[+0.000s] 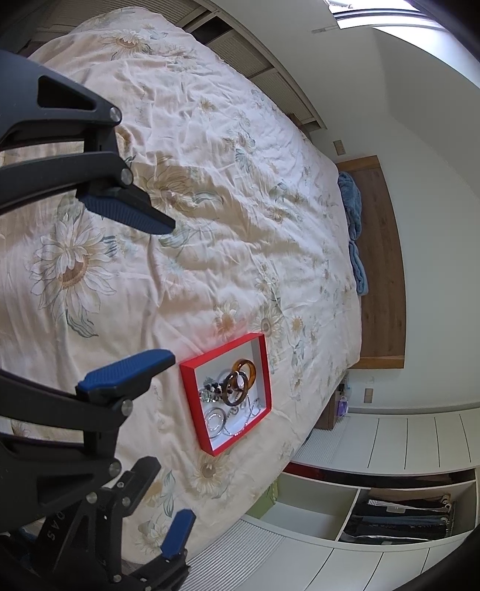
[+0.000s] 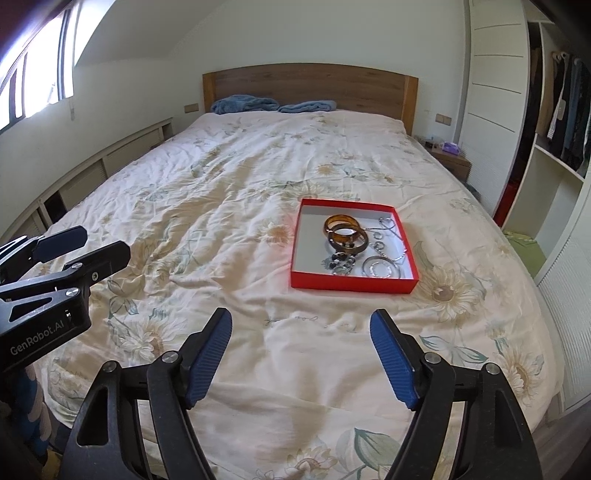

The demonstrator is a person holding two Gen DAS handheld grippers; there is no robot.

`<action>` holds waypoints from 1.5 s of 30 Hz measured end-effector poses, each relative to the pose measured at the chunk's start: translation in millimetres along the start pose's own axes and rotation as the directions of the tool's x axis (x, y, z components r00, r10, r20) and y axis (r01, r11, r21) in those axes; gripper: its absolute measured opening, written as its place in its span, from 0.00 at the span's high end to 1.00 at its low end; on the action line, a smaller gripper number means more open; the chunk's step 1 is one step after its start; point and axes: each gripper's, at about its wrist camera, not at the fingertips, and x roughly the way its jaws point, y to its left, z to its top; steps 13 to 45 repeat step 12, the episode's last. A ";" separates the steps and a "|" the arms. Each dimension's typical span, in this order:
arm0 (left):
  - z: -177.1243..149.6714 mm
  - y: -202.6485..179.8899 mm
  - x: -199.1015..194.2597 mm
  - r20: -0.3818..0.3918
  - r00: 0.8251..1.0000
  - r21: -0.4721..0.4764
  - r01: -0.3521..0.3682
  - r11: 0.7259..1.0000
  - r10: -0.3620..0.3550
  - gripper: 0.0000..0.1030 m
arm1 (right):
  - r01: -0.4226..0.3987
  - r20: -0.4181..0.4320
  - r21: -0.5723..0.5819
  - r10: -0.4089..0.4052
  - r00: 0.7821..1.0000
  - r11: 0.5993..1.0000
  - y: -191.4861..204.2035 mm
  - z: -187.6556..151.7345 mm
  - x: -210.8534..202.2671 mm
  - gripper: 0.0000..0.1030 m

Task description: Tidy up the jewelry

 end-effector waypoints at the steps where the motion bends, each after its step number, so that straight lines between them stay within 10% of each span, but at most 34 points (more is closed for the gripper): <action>1: -0.9 -0.3 0.1 0.000 1.000 -0.002 0.001 1.000 -0.001 0.39 | 0.008 0.000 0.000 -0.008 1.000 1.000 -1.0 0.0 -0.2 0.23; 45: -1.3 -9.3 11.6 -0.024 0.999 -0.017 0.022 1.000 -0.023 0.39 | 0.076 -0.010 0.005 -0.076 0.997 0.997 -15.8 0.0 -0.2 0.17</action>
